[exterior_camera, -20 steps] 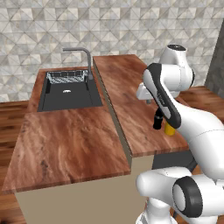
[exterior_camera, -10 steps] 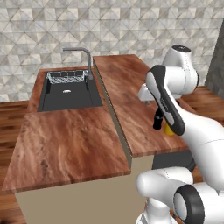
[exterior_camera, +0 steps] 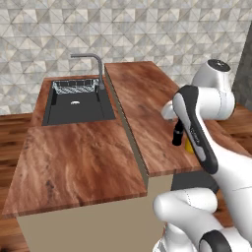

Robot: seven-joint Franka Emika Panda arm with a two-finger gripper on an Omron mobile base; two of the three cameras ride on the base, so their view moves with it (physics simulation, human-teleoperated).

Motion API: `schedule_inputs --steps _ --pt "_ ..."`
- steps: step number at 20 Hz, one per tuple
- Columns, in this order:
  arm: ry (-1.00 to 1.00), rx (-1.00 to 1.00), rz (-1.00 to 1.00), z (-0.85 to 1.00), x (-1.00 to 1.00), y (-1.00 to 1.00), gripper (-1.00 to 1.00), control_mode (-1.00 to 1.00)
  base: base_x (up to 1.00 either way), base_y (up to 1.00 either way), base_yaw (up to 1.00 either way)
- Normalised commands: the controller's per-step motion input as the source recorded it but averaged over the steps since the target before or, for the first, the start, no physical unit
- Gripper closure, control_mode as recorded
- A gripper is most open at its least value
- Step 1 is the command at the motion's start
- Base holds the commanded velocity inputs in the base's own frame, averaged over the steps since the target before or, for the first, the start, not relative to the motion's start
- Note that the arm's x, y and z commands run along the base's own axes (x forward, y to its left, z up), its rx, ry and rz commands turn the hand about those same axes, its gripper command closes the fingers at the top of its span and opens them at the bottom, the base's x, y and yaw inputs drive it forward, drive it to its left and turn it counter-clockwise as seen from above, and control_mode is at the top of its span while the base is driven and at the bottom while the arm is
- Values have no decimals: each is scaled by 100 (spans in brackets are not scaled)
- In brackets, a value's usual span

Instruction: Pick the water bottle, bottled drink from the counter and place them in the open cabinet.

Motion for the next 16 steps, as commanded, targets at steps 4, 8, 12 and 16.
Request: schedule_inputs --steps 4,8,12,16 --pt "-13 0 3 -5 -31 -12 -100 -100 0 0 0" --pt "-4 0 2 -3 -23 -16 -100 -100 0 0 0" --pt "0 0 6 0 -12 -19 -100 -100 0 0 0" --pt "3 0 15 0 -8 -18 -100 -100 0 0 0"
